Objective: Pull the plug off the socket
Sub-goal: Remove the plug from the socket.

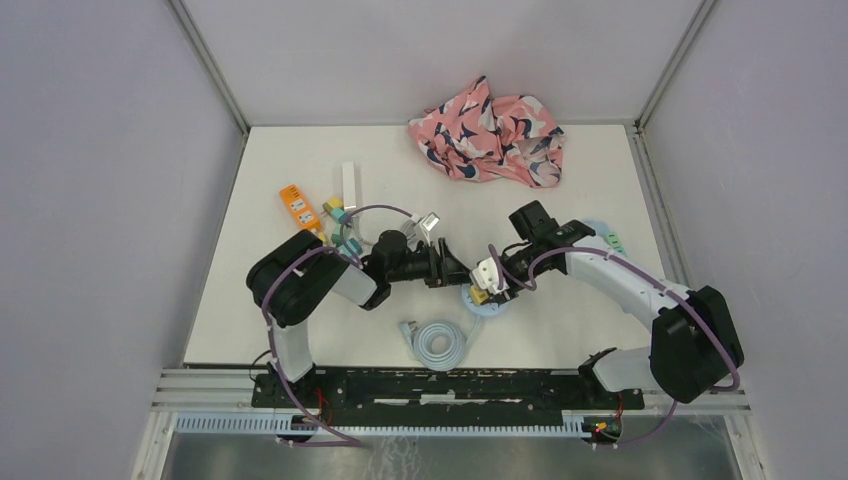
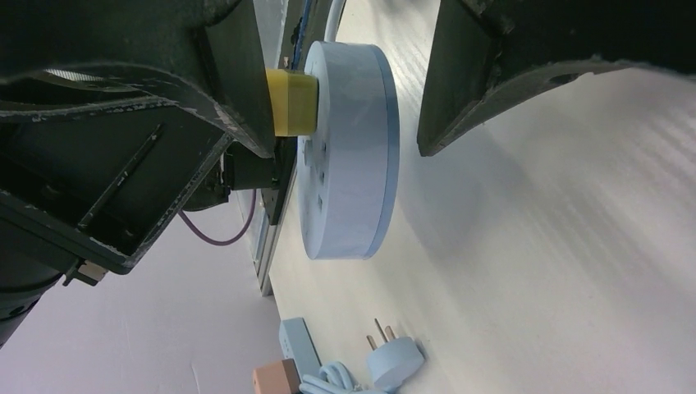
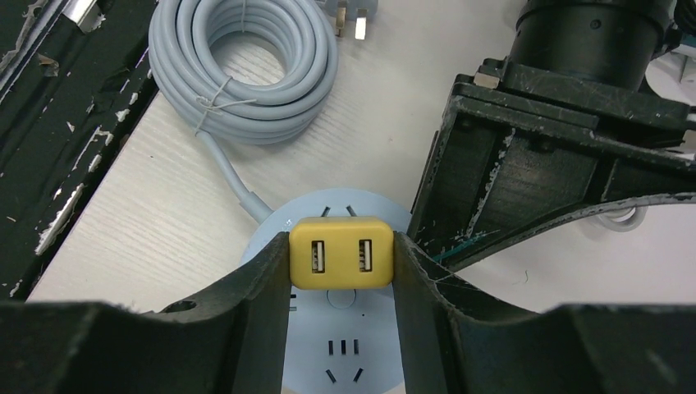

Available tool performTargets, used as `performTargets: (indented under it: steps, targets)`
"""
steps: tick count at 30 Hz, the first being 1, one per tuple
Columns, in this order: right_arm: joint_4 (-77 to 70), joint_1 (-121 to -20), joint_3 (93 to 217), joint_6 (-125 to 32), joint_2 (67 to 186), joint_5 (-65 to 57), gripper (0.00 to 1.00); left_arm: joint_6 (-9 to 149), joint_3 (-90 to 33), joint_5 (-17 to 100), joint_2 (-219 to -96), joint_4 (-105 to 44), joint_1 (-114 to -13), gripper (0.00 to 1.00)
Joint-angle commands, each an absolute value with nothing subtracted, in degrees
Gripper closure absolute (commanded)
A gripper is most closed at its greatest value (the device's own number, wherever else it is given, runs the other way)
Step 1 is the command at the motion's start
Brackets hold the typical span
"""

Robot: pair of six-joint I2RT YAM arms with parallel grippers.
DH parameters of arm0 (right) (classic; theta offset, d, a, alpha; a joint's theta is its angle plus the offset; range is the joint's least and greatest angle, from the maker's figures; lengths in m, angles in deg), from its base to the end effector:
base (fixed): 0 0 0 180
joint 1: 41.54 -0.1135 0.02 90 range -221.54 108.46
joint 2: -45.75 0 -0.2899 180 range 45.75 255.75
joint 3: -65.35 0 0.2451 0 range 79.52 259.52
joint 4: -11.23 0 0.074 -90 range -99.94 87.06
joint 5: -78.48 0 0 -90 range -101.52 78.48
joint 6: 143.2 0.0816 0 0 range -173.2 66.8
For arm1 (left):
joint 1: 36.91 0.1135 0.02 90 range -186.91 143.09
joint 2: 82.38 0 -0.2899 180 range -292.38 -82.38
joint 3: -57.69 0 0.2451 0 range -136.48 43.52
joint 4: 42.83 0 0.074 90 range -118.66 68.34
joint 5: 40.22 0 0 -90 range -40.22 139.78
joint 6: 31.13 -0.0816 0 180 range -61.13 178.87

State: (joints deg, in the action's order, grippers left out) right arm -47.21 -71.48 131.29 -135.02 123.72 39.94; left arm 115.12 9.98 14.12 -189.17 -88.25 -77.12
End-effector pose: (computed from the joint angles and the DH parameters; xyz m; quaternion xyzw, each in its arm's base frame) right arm 0.1770 0.1756 0.2283 -0.7763 0.4370 0.3179 0.3245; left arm 0.2488 -0.2726 0.1476 0.0830 0.7675 -0.5991 0.2124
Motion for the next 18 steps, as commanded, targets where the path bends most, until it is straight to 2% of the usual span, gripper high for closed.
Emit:
performTargets:
  steps: [1, 4, 7, 10, 15, 18]
  targets:
    - [-46.75, -71.44, 131.46, -136.65, 120.94, 45.57, 1.00, 116.86, 7.07, 10.92, -191.10, -89.98, -78.13, 0.32]
    - [-46.69, -71.48, 131.37, -136.78, 120.87, 45.26, 1.00, 117.15, 6.60, 10.21, -191.87, -90.21, -78.31, 0.45]
    - [-46.78, -71.46, 131.33, -136.87, 120.80, 45.41, 1.00, 117.89, 6.44, 9.89, -192.68, -91.41, -78.31, 0.73]
    - [-47.11, -71.44, 131.26, -137.32, 120.69, 45.54, 1.00, 118.74, 7.01, 10.25, -192.77, -92.79, -78.25, 0.94]
    - [-52.07, -71.73, 132.17, -141.65, 120.61, 49.73, 1.00, 118.36, 7.89, 14.00, -192.15, -90.72, -77.87, 0.97]
    - [-50.60, -74.11, 133.07, -137.72, 120.95, 50.58, 1.00, 117.58, 7.59, 16.01, -192.06, -87.96, -77.82, 0.97]
